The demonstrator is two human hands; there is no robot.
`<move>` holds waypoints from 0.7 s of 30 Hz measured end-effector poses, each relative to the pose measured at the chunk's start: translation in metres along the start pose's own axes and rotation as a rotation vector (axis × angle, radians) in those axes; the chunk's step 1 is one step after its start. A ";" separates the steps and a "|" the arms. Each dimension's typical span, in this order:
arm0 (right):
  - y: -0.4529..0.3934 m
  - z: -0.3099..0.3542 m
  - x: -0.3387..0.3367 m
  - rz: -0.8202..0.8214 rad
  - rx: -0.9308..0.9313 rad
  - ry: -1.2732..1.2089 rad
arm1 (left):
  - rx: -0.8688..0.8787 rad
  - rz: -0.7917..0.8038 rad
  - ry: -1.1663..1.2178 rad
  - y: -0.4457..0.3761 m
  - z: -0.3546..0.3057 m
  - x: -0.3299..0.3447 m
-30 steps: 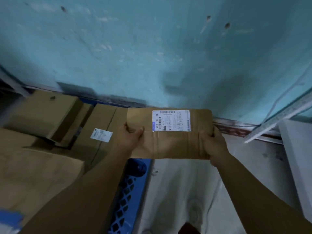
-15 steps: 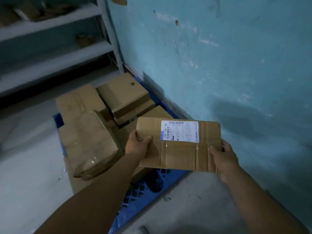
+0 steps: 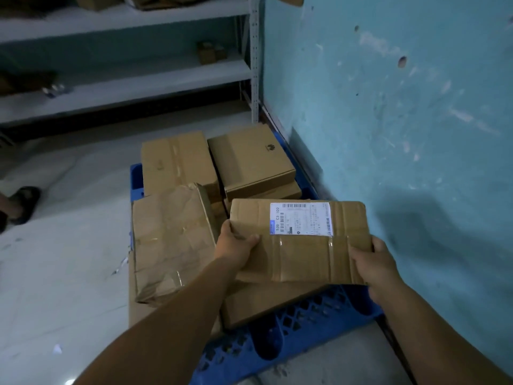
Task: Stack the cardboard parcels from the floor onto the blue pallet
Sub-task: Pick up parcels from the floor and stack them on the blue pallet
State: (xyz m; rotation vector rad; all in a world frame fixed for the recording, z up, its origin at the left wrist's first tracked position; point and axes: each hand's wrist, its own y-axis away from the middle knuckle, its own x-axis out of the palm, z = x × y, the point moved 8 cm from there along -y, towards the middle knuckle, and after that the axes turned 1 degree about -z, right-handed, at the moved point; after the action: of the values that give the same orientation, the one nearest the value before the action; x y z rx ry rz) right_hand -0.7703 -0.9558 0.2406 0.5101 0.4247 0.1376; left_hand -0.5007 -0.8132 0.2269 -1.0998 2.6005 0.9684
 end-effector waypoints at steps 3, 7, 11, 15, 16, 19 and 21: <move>-0.023 0.017 0.028 0.038 -0.003 0.033 | -0.027 -0.019 0.015 -0.029 -0.002 -0.006; -0.054 0.026 0.062 0.084 0.001 0.098 | -0.060 -0.070 -0.061 -0.063 -0.001 -0.014; -0.091 0.029 0.087 0.111 0.002 0.167 | -0.076 -0.083 -0.059 -0.092 0.005 -0.007; -0.136 0.020 0.113 0.148 0.008 0.237 | -0.109 -0.121 -0.078 -0.119 0.018 0.005; -0.148 0.015 0.120 0.158 0.012 0.250 | -0.123 -0.138 -0.090 -0.126 0.023 0.009; -0.183 -0.001 0.138 0.196 0.018 0.282 | -0.186 -0.197 -0.148 -0.146 0.039 0.023; -0.205 -0.013 0.149 0.238 0.023 0.313 | -0.228 -0.225 -0.175 -0.159 0.049 0.034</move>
State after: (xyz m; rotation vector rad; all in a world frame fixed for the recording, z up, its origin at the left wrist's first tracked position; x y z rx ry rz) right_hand -0.6361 -1.0927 0.0748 0.5631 0.6710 0.4463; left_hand -0.4206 -0.8858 0.0959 -1.2636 2.2149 1.2654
